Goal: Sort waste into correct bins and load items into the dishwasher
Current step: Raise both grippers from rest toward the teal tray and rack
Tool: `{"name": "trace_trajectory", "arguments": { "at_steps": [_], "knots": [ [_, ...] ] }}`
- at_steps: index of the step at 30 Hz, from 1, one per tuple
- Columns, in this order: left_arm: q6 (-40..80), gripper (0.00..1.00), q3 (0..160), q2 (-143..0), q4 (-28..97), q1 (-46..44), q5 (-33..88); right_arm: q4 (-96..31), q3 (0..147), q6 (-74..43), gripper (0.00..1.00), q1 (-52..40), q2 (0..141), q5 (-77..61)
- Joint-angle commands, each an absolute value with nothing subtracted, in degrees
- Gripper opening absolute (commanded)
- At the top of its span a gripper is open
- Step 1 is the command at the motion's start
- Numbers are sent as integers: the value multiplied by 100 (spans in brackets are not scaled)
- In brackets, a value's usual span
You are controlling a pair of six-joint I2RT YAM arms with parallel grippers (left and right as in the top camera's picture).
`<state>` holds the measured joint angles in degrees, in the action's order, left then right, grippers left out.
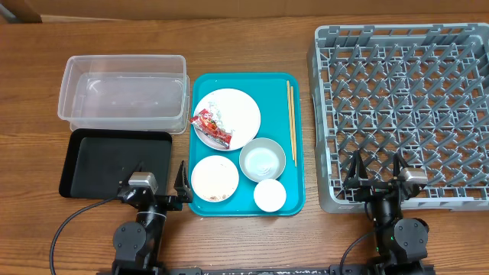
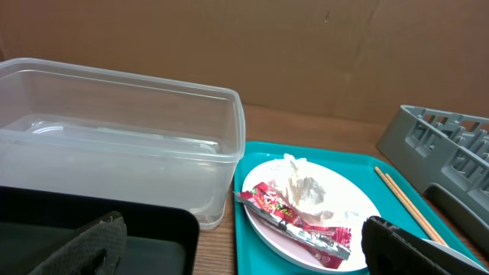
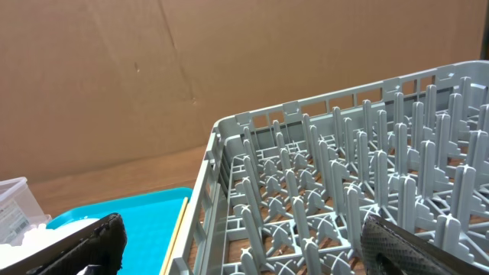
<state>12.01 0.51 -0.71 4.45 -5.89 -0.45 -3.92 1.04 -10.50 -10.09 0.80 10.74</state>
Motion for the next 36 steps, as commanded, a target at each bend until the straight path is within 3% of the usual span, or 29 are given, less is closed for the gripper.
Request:
{"name": "trace_trajectory", "arguments": {
  "at_steps": [1,36],
  "knots": [
    [1240,100,27,-69,440,-563,-38,-349,45,-1046,100,-972,16,1081],
    [1168,100,27,-69,397,-563,-360,-346,45,-1048,100,-972,16,1081]
  ]
}}
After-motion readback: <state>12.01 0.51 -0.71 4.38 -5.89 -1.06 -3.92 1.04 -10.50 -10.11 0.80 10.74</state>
